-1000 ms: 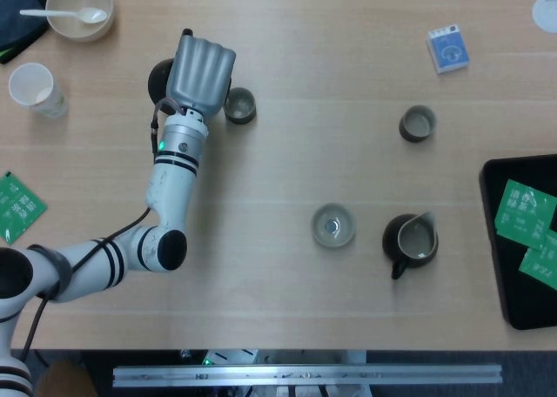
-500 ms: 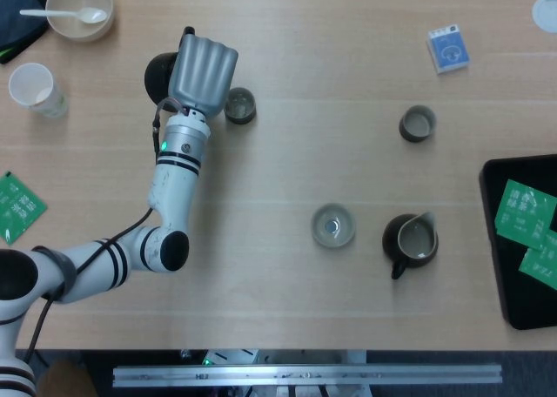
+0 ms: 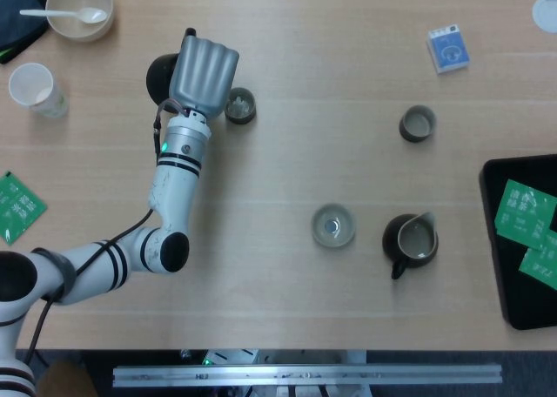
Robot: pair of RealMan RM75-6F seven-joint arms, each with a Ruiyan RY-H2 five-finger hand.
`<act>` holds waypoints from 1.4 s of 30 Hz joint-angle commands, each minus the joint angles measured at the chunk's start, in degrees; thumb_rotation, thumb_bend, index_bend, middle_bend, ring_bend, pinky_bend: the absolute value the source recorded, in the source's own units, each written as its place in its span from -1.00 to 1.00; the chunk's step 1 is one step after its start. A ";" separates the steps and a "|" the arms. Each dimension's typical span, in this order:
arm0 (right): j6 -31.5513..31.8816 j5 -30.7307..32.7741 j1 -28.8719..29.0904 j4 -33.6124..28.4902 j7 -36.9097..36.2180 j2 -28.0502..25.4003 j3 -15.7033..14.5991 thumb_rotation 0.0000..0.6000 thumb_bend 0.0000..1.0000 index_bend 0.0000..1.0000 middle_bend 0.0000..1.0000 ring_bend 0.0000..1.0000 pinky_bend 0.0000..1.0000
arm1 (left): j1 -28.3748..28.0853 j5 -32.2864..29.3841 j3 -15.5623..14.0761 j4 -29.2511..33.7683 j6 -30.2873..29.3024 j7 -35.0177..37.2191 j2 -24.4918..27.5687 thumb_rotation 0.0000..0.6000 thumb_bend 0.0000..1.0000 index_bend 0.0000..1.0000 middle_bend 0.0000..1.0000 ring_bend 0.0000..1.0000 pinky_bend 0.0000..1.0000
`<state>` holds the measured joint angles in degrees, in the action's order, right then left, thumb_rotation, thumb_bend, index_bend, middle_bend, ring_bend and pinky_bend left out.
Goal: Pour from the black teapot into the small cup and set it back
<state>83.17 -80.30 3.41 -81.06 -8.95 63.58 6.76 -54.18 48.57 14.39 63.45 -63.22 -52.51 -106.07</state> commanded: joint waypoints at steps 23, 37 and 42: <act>-0.02 -0.12 0.53 -2.30 2.31 -0.43 0.37 1.00 -0.13 -0.47 -0.38 -0.61 -0.75 | 4.41 4.17 2.24 1.71 2.54 18.25 2.30 0.74 -0.13 0.91 1.00 0.85 -0.10; 0.38 -0.39 0.55 -4.47 4.15 -1.00 0.28 1.00 -0.13 -0.47 -0.37 -0.61 -0.75 | 12.23 9.80 1.72 10.01 0.76 37.13 9.09 0.69 -0.13 0.89 1.00 0.81 -0.10; 0.32 -0.55 0.74 -5.03 4.73 -0.99 0.26 1.00 -0.13 -0.47 -0.38 -0.61 -0.75 | 15.87 11.47 -0.21 14.54 -0.36 40.54 13.00 0.68 -0.12 0.88 1.00 0.80 -0.10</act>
<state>83.50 -80.83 4.14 -86.07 -4.25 62.59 7.02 -39.41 59.26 15.00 76.76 -63.05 -13.06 -94.20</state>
